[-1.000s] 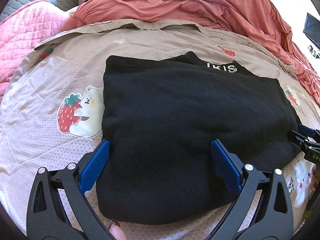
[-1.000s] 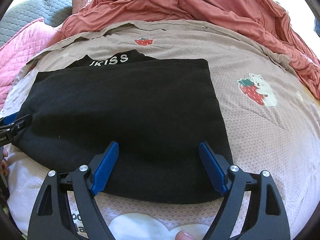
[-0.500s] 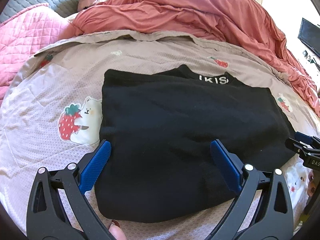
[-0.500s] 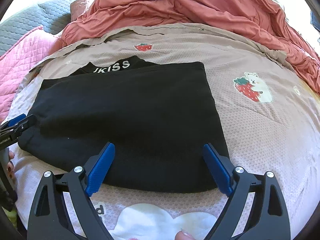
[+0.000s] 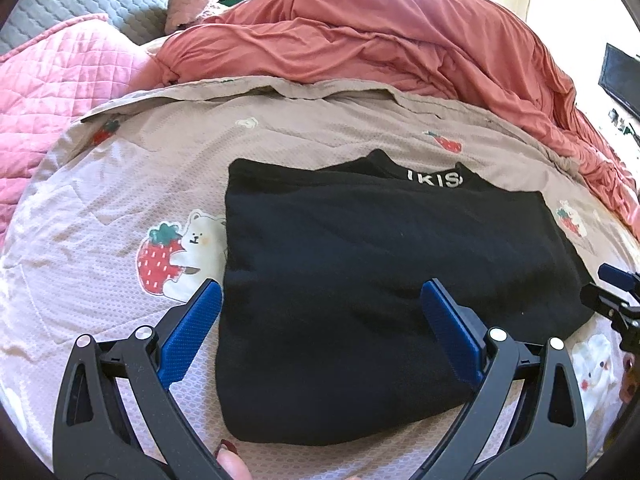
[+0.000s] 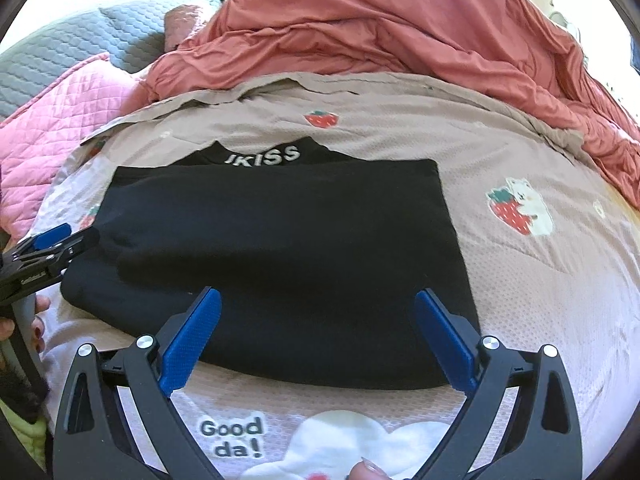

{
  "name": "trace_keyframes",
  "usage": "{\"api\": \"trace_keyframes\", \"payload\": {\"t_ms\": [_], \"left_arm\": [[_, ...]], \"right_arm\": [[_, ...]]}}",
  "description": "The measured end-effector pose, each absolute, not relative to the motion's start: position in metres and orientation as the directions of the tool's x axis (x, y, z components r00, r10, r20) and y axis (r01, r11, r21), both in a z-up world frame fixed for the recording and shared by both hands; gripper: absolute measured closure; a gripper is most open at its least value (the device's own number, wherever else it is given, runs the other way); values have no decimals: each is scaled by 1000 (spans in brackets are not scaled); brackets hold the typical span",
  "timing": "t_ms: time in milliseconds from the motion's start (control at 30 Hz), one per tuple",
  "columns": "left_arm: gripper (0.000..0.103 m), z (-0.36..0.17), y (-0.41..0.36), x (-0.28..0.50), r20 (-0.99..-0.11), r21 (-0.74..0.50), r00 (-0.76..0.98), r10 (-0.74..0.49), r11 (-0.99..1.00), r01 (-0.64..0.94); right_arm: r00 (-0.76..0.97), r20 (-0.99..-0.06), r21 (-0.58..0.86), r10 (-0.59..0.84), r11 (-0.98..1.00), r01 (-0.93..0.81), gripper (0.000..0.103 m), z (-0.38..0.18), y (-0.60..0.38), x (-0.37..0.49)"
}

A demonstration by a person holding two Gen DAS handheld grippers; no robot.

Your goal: Fold small clothes

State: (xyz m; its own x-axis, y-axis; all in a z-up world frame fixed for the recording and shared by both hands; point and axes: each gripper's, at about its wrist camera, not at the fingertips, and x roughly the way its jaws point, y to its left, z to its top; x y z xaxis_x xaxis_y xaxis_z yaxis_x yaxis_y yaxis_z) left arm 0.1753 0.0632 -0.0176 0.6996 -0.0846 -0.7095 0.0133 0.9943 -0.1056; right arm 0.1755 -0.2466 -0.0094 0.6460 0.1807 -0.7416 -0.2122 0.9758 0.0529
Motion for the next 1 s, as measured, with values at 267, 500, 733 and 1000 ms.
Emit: {"api": "trace_keyframes", "payload": {"t_ms": [267,500,733,1000], "left_arm": [[10,-11,85,174,-698,-155,712,-80,987,-41],[10,-9,105,175,-701,-179,712,-53,978,-104],[10,-11,128,177,-708,-222,705,-43,961,-164],[10,-13,155,177,-710,-277,704,-35,933,-232]], "right_arm": [[652,-729,41,210,963,-265,6,0,-222,172],[641,-728,30,242,946,-322,6,0,-193,172],[631,-723,17,281,921,-390,6,0,-160,172],[611,-724,-7,321,882,-471,6,-4,-120,171]]}}
